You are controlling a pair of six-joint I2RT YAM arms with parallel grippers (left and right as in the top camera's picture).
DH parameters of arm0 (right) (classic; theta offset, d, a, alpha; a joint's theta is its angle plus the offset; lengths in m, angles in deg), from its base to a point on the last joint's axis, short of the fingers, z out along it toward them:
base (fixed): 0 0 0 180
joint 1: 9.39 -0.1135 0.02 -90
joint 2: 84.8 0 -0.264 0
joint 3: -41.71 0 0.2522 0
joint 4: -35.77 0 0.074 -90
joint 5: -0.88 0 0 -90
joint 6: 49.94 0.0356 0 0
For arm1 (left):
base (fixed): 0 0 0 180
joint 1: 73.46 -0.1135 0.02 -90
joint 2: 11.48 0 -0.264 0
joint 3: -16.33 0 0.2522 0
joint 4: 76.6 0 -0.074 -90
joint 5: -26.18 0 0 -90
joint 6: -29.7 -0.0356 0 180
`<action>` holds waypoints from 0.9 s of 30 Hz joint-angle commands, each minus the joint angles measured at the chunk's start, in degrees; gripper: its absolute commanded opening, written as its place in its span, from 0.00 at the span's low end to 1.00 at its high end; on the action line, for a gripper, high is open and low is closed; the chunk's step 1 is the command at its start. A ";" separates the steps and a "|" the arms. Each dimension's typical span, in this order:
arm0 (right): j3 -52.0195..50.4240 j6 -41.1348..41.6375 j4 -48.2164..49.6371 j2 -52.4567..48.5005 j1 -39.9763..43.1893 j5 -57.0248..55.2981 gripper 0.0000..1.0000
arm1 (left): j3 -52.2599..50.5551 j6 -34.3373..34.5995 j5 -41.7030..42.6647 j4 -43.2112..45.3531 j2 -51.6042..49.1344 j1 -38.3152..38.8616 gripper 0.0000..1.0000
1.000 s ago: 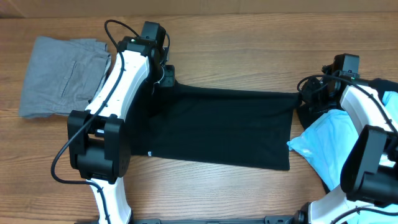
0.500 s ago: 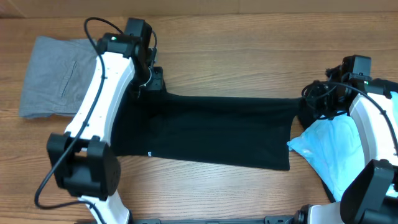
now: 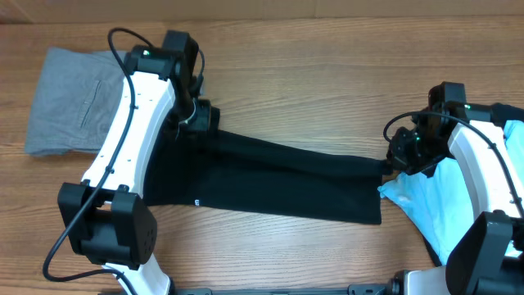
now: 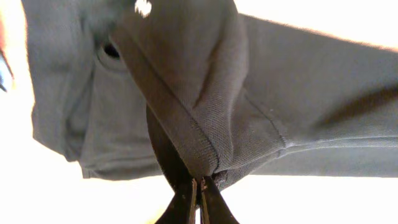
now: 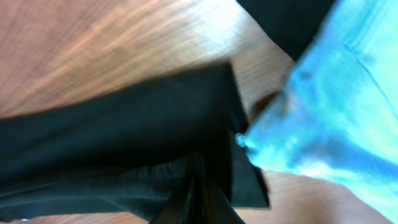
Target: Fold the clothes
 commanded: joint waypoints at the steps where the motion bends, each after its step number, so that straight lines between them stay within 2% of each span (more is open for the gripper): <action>1: -0.96 0.59 -0.98 0.09 -0.04 -3.23 0.08 | -6.36 -0.90 -1.03 0.76 0.70 -0.31 0.04; 9: -7.19 0.57 0.15 0.04 -0.04 -3.21 0.11 | -12.15 -0.07 -1.05 1.73 0.70 -0.31 0.04; 11: -7.63 0.31 0.00 0.04 -0.02 -3.26 0.33 | -12.15 -0.04 -1.05 1.64 0.70 -0.31 0.04; 14: -7.48 0.37 0.22 0.04 0.39 -3.23 0.42 | -12.13 -0.04 -1.05 1.25 0.72 -0.31 0.08; 17: -7.45 0.35 1.31 0.04 1.09 -2.95 0.43 | -11.56 -0.02 -0.31 0.00 0.81 -0.85 0.09; 21: -7.48 -0.68 2.64 0.04 0.96 -0.35 0.44 | -7.82 -0.72 4.85 -2.56 0.83 -3.19 0.19; 24: -7.48 -2.71 3.91 0.04 0.98 4.20 0.44 | -4.00 -0.68 3.96 -3.41 0.83 -5.53 0.26; 27: -7.48 -2.67 4.98 0.04 0.98 4.59 0.44 | -4.50 -0.70 3.43 2.95 0.66 -7.32 0.42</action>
